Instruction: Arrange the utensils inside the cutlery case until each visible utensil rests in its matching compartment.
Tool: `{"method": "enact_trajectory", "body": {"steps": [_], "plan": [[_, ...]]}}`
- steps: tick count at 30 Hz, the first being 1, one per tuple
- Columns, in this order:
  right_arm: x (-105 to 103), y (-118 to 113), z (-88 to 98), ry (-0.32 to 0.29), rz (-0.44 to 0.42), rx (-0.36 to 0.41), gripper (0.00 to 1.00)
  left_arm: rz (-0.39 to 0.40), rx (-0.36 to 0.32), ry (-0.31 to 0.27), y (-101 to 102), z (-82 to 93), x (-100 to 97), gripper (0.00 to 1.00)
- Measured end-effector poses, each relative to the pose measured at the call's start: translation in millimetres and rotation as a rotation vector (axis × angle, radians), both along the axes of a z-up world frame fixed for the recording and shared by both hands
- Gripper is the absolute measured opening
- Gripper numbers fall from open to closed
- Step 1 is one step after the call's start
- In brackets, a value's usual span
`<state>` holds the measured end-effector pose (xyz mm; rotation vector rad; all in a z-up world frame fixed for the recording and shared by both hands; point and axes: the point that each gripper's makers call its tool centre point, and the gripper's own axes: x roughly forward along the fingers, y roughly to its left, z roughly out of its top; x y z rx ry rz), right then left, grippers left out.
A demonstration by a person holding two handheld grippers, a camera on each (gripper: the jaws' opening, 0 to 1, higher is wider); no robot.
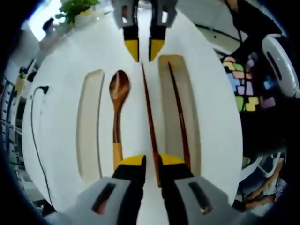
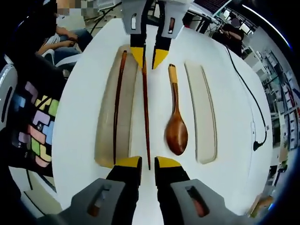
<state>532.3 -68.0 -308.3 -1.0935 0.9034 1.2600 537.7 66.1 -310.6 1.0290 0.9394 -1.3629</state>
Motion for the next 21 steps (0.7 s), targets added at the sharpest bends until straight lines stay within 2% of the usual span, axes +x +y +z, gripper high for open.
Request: {"method": "enact_trajectory", "body": {"steps": [13, 21], "plan": [[7, 10, -15.8, 0.049, -0.017, 0.009, 0.09, -0.001, 0.007, 0.025, -5, -6.9, 0.5, 0.12], [7, 8, -23.0, 0.083, -0.037, 0.016, 0.07, 0.004, 0.011, 0.026, -4, -9.5, 1.4, 0.12]]}}
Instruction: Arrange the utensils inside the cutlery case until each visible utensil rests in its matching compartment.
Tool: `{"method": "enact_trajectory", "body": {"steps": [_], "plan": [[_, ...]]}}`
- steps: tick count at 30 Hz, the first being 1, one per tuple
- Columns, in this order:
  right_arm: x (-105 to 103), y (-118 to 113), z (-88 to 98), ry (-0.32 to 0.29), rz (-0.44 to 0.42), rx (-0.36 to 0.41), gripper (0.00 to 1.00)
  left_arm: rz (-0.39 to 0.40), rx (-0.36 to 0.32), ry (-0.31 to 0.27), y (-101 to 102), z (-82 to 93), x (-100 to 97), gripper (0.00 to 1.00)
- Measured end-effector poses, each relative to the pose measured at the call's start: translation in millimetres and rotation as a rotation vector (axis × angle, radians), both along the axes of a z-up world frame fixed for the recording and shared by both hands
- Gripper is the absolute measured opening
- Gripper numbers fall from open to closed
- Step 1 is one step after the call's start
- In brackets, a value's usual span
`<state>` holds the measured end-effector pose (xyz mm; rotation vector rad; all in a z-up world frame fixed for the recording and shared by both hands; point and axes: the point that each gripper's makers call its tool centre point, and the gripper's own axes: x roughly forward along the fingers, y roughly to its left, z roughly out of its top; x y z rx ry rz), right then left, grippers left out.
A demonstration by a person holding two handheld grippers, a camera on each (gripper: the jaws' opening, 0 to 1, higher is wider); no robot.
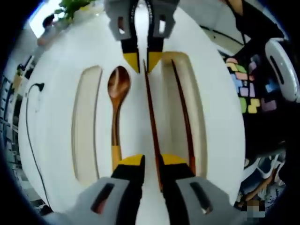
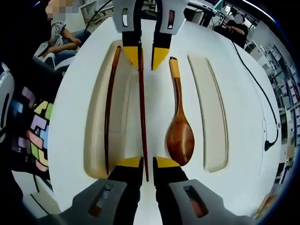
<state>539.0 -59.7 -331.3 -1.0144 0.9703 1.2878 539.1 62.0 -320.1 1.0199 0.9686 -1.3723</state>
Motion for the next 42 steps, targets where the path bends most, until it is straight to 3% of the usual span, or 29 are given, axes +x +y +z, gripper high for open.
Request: {"method": "enact_trajectory", "body": {"steps": [16, 26, 28, 33, 36, 38, 41, 42], "plan": [[1, 0, -0.3, 0.048, -0.037, 0.021, 0.05, 0.024, 0.018, 0.014, -2, -6.9, 7.4, 0.09], [1, 1, -1.0, 0.027, -0.006, -0.009, 0.03, 0.038, 0.051, 0.032, -2, -5.9, 12.2, 0.06], [0, 2, -1.1, 0.004, 0.034, -0.019, 0.03, 0.035, 0.047, 0.034, -1, -6.0, 11.6, 0.06], [2, 1, -1.0, 0.068, -0.118, -0.017, 0.01, 0.032, 0.047, 0.002, -1, -6.4, 10.5, 0.06], [2, 2, -0.5, 0.015, -0.042, -0.003, 0.01, 0.067, 0.058, -0.019, -1, -6.7, 11.0, 0.06], [1, 3, -0.4, -0.025, 0.055, -0.006, 0.01, 0.076, 0.056, -0.020, -1, -7.4, 8.7, 0.06], [1, 2, -0.5, 0.014, -0.069, 0.027, 0.01, 0.094, 0.043, -0.001, -1, -8.2, 5.7, 0.06], [3, 2, 0.0, 0.013, -0.066, 0.039, 0.01, 0.096, 0.041, 0.001, -1, -8.3, 4.9, 0.06]]}}
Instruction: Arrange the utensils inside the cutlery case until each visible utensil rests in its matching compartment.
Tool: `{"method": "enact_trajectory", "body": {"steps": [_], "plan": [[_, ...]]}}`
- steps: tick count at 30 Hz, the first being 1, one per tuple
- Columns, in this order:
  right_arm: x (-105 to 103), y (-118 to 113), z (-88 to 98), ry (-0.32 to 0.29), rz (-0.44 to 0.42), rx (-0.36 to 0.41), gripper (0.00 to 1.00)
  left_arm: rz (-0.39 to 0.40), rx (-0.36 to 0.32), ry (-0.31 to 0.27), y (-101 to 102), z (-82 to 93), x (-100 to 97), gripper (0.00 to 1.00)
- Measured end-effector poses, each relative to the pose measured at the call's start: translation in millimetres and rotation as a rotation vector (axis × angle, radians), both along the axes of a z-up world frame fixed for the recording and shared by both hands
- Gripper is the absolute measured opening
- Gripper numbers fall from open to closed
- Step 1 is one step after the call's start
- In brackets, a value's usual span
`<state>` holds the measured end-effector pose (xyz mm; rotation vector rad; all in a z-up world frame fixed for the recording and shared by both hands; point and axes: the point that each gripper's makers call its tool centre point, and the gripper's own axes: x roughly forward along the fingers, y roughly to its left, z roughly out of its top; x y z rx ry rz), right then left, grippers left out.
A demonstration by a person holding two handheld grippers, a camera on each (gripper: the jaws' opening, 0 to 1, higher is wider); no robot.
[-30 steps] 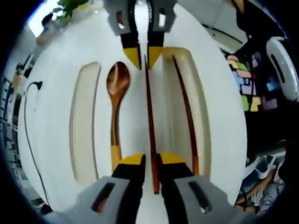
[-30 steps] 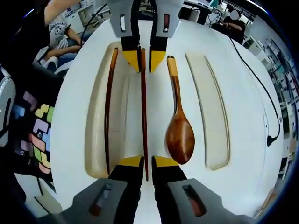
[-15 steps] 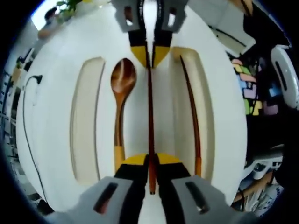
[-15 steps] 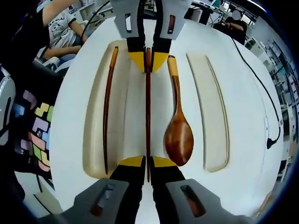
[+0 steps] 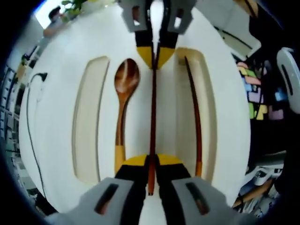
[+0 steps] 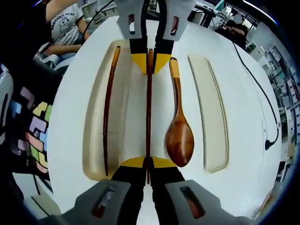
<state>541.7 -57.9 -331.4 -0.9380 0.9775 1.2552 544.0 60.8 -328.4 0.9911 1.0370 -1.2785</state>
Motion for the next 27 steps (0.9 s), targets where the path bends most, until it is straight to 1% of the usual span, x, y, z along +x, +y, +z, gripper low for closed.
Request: {"method": "enact_trajectory", "body": {"steps": [2, 4, 7, 8, 9, 10, 12, 15, 17, 18, 20, 21, 23, 27], "plan": [[-1, -1, 0.2, -0.007, 0.007, 0.011, 0.01, -0.001, 0.000, 0.000, -1, -0.8, -3.5, 0.06], [0, 1, 0.2, -0.009, -0.007, 0.017, 0.01, -0.008, 0.002, -0.008, -3, -1.6, -7.1, 0.06], [0, 2, 0.3, -0.023, 0.004, 0.013, 0.00, 0.008, -0.001, -0.027, -5, -2.4, -12.6, 0.06], [0, 1, 0.4, -0.024, -0.018, -0.001, 0.00, -0.016, -0.001, -0.047, -5, -2.5, -13.5, 0.06], [0, 2, 0.5, -0.024, -0.024, -0.006, 0.00, -0.027, -0.001, -0.053, -4, -2.6, -13.2, 0.06], [0, 1, 0.5, -0.026, -0.032, -0.009, 0.00, -0.021, -0.003, -0.050, -4, -2.4, -12.1, 0.06], [0, 0, 0.6, -0.032, -0.030, -0.005, 0.00, 0.024, -0.027, -0.030, -3, -2.2, -9.0, 0.06], [-1, 1, 0.9, -0.047, -0.011, 0.005, 0.00, 0.019, -0.051, -0.028, -2, -2.0, -8.6, 0.05], [-1, 1, 0.9, -0.052, 0.001, 0.004, 0.00, -0.014, -0.053, -0.044, -4, -2.5, -11.1, 0.05], [-1, 1, 0.8, -0.051, 0.002, 0.002, 0.00, -0.017, -0.051, -0.045, -4, -2.6, -11.6, 0.05], [-1, 0, 0.7, -0.050, -0.006, -0.003, 0.00, -0.010, -0.051, -0.044, -6, -3.0, -14.0, 0.05], [-1, 0, 0.8, -0.049, -0.018, 0.000, 0.00, 0.027, -0.055, -0.035, -7, -3.2, -14.8, 0.05], [-2, 0, 1.0, -0.079, 0.019, 0.005, 0.00, 0.012, -0.071, -0.042, -6, -3.1, -15.9, 0.05], [-2, 0, 1.0, -0.095, 0.020, -0.007, 0.00, -0.005, -0.079, -0.059, -13, -4.3, -25.6, 0.05]]}}
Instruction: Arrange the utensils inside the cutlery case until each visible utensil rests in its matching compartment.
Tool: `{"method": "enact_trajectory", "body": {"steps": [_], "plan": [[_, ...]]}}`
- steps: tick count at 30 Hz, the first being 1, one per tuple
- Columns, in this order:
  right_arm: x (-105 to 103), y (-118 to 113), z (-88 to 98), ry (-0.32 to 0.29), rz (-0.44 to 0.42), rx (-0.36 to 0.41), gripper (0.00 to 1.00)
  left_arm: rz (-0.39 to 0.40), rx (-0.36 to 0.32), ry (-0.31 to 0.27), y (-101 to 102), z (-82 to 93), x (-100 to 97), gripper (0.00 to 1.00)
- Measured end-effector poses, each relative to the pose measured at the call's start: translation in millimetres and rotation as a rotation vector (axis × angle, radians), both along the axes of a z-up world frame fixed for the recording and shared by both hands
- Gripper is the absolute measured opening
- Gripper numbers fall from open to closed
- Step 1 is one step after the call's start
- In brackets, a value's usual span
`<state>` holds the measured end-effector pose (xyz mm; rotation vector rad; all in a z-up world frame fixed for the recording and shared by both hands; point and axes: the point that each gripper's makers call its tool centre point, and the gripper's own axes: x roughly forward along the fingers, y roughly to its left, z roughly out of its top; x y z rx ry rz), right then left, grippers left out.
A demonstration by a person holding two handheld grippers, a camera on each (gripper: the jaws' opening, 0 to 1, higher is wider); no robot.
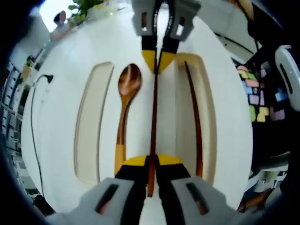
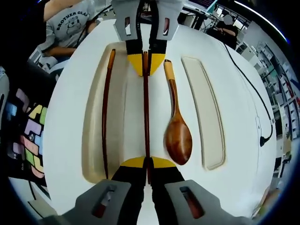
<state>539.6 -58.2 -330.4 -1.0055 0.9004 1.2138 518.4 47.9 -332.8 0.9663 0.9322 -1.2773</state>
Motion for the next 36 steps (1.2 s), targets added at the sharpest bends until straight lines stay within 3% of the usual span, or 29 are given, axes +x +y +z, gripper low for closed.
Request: {"method": "enact_trajectory", "body": {"steps": [5, 6, 8, 11, 15, 19, 25, 27, 36], "plan": [[-1, 2, 0.5, 0.012, 0.010, -0.003, 0.00, -0.020, 0.018, -0.006, -1, -0.5, -8.6, 0.05], [-1, 2, 0.5, 0.016, 0.011, -0.002, 0.00, -0.020, 0.019, -0.004, 4, 1.4, 2.2, 0.05], [-1, 4, 0.5, 0.021, 0.010, 0.001, 0.00, -0.006, 0.020, 0.009, 5, 2.3, 0.2, 0.05], [2, 4, 1.7, 0.026, -0.026, 0.016, 0.00, -0.007, 0.005, -0.015, 4, 8.0, 0.0, 0.05], [4, 3, 5.9, 0.018, -0.028, 0.023, 0.00, -0.007, -0.017, -0.024, 7, 18.3, 16.1, 0.05], [2, 4, 15.0, 0.000, -0.033, 0.035, 0.00, -0.024, -0.008, -0.048, 11, 24.8, 20.5, 0.05], [0, 2, 37.1, -0.044, -0.043, 0.045, 0.00, -0.048, -0.028, -0.106, 16, 53.1, 35.2, 0.05], [1, 1, 46.3, -0.074, -0.042, 0.047, 0.00, -0.047, -0.038, -0.110, 16, 63.1, 35.6, 0.05], [-10, 0, 66.8, -0.081, -0.048, 0.090, 0.00, -0.081, -0.055, -0.112, 16, 79.7, 21.6, 0.05]]}}
